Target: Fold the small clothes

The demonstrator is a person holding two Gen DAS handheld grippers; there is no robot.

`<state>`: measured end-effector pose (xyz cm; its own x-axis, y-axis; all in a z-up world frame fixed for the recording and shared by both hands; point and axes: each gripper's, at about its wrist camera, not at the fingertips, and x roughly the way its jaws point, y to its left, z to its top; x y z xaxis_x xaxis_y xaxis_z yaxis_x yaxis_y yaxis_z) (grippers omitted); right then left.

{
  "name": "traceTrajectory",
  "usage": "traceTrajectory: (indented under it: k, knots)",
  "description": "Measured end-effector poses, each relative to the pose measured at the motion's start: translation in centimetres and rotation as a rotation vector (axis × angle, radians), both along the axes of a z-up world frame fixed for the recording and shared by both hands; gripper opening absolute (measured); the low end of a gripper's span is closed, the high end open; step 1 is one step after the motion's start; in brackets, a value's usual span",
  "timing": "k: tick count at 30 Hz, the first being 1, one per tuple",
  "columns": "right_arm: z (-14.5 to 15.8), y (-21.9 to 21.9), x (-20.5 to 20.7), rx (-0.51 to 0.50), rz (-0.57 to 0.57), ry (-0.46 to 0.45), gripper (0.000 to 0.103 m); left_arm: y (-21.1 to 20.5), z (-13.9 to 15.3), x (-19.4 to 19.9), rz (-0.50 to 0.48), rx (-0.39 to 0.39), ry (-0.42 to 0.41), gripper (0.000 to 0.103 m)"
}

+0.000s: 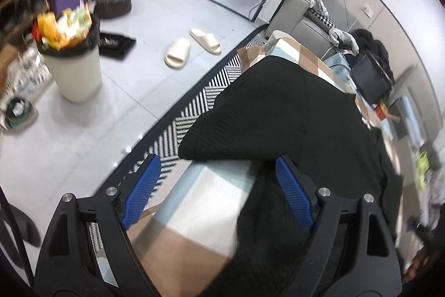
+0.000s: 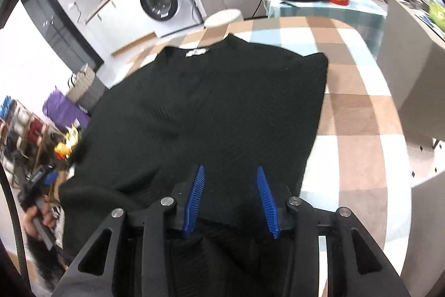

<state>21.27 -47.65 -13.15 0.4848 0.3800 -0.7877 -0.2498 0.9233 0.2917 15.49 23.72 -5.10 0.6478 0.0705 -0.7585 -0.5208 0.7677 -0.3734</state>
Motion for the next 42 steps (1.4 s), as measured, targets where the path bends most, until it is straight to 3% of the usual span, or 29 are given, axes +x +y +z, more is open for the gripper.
traceTrajectory:
  k: [6, 8, 9, 13, 16, 21, 25, 28, 30, 32, 36, 42]
  knots:
    - [-0.3, -0.2, -0.7, 0.008, -0.054, 0.018, 0.041, 3.9, -3.7, 3.0, 0.026, -0.187, 0.018, 0.069]
    - [-0.5, -0.5, -0.8, 0.014, -0.085, 0.037, 0.041, 4.7, -4.9, 4.0, 0.015, -0.236, 0.026, 0.05]
    - [-0.5, -1.0, -1.1, 0.024, -0.094, 0.041, 0.041, 5.0, -5.5, 4.3, 0.012, -0.256, 0.032, 0.046]
    - [-0.5, -1.6, -1.5, 0.043, -0.129, 0.035, 0.041, 4.5, -5.3, 5.0, 0.01, -0.236, -0.018, 0.014]
    - [-0.2, -1.9, -1.9, 0.057, -0.143, 0.028, 0.041, 3.4, -3.4, 4.8, 0.01, -0.192, -0.052, 0.01]
    - [-0.2, -1.8, -2.2, 0.075, -0.136, 0.017, 0.041, -0.5, 2.5, 5.9, -0.078, 0.001, -0.134, 0.01]
    - [-0.4, -1.7, -2.6, 0.088, -0.128, 0.023, 0.041, -6.9, 7.5, 9.1, -0.259, 0.141, -0.21, 0.01]
    - [-0.5, -1.7, -2.9, 0.091, -0.128, 0.021, 0.041, -13.1, 9.0, 11.9, -0.445, 0.145, -0.233, 0.011]
    - [-0.4, -1.8, -3.1, 0.092, -0.132, 0.017, 0.041, -17.8, 8.0, 13.8, -0.62, 0.101, -0.176, 0.024]
    - [-0.5, -2.0, -3.2, 0.092, -0.139, 0.015, 0.041, -20.8, 6.7, 14.5, -0.698, 0.093, -0.111, 0.046]
    - [-0.6, -2.6, -3.3, 0.088, -0.163, 0.016, 0.041, -20.8, 4.8, 13.7, -0.687, 0.092, -0.071, 0.052]
    - [-1.5, -2.9, -2.9, 0.09, -0.166, 0.038, 0.042, -14.0, 3.0, 13.7, -0.467, 0.047, -0.034, 0.055]
